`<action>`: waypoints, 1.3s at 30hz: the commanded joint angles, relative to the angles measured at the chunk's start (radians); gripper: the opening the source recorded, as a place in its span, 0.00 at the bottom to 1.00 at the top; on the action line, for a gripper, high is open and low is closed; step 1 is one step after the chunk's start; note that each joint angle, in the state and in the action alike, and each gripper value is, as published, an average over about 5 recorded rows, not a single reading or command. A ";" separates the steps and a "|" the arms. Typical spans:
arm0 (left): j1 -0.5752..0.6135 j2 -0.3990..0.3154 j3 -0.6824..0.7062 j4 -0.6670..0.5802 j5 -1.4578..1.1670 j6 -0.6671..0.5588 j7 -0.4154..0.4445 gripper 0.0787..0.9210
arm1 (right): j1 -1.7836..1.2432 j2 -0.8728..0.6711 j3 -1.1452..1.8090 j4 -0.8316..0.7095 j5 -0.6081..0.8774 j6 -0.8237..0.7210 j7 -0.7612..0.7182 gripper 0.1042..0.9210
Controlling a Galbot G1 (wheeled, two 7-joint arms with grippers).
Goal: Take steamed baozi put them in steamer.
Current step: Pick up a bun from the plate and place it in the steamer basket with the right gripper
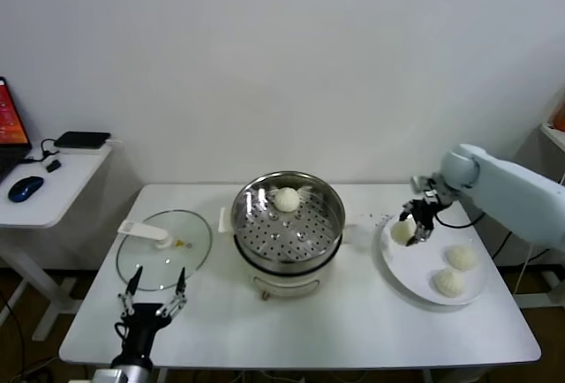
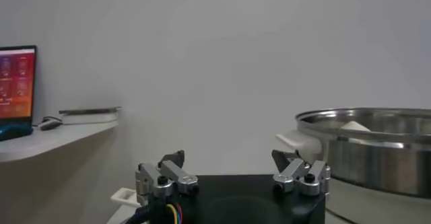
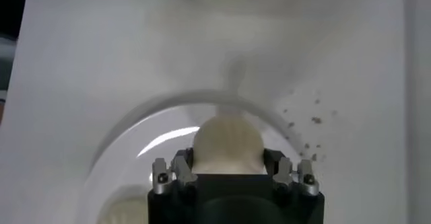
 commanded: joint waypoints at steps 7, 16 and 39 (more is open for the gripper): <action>-0.004 0.000 0.003 -0.013 0.002 0.004 0.001 0.88 | 0.420 0.129 -0.284 0.063 0.552 -0.146 0.024 0.69; -0.004 0.000 0.003 -0.021 0.004 0.006 0.000 0.88 | 0.436 0.308 -0.285 0.042 0.625 -0.165 0.030 0.69; 0.008 0.009 -0.019 -0.041 -0.004 -0.006 -0.002 0.88 | 0.225 0.694 -0.295 -0.203 0.518 -0.145 0.000 0.69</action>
